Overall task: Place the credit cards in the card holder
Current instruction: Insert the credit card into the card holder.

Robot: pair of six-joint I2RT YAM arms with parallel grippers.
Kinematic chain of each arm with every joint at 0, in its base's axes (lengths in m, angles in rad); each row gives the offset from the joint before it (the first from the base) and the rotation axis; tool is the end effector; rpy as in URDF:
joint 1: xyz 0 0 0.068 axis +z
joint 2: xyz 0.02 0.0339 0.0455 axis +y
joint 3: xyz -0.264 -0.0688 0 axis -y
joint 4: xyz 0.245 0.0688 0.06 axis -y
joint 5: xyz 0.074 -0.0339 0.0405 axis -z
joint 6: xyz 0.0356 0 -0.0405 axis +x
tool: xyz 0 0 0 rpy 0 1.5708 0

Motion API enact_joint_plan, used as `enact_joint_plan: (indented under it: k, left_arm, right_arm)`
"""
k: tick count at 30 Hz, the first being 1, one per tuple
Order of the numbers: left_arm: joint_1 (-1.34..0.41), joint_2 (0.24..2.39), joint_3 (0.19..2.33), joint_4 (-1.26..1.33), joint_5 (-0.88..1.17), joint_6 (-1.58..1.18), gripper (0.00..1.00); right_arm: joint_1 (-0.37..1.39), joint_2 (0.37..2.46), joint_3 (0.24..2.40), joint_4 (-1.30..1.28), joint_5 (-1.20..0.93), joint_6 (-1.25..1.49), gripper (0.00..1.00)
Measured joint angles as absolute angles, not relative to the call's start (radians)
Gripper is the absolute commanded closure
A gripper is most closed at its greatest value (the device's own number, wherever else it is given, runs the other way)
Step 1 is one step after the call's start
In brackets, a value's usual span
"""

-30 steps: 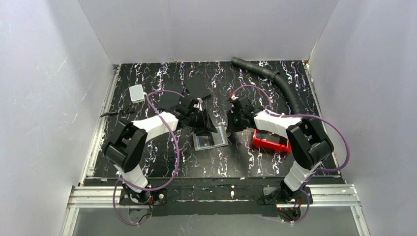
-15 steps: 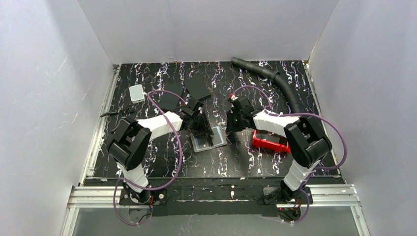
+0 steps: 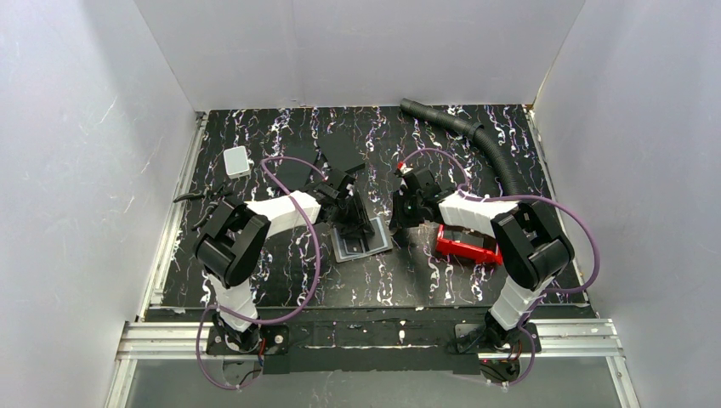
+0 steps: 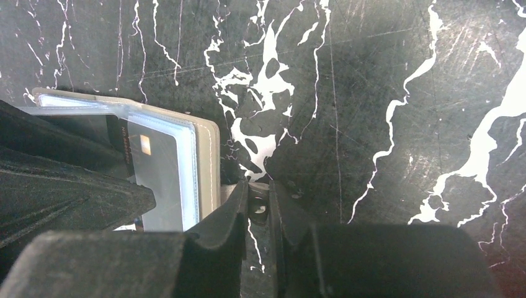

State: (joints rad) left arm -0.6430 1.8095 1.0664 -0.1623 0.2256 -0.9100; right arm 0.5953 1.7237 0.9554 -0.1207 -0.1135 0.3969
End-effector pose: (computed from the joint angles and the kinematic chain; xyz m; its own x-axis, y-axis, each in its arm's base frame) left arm 0.2918 -0.2285 0.1629 -0.9350 -0.2610 -0.2400 -0.0705 0.8003 -0.5954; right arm 0.2851 0.1979 0.1624 -0.8311 -0.0990 -0.5472 -0.3198 0.8901 0.3247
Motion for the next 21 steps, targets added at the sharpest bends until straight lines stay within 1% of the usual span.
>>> enact_joint_plan:
  k: [5, 9, 10, 12, 13, 21]
  left_arm:
    - [-0.643, 1.810, 1.066, -0.141, 0.234, -0.910, 0.54]
    - [-0.643, 1.807, 1.061, -0.110, 0.241, -0.911, 0.47]
    - [-0.643, 1.805, 1.058, -0.105, 0.244, -0.910, 0.46]
    - [-0.644, 1.795, 1.047, -0.093, 0.247, -0.909, 0.44]
    - [-0.643, 1.784, 1.035, -0.088, 0.246, -0.909, 0.43]
    - [-0.637, 1.702, 1.020, -0.141, 0.248, -0.871, 0.32]
  right_arm:
    - [0.593, 1.724, 0.951, -0.107, -0.124, 0.398, 0.91]
    - [0.593, 1.727, 0.951, -0.101, -0.131, 0.402, 0.90]
    - [0.593, 1.727, 0.951, -0.101, -0.131, 0.405, 0.88]
    - [0.592, 1.727, 0.951, -0.101, -0.132, 0.406, 0.78]
    - [0.592, 1.727, 0.951, -0.101, -0.132, 0.407, 0.74]
    - [0.591, 1.713, 0.951, -0.128, -0.124, 0.400, 0.60]
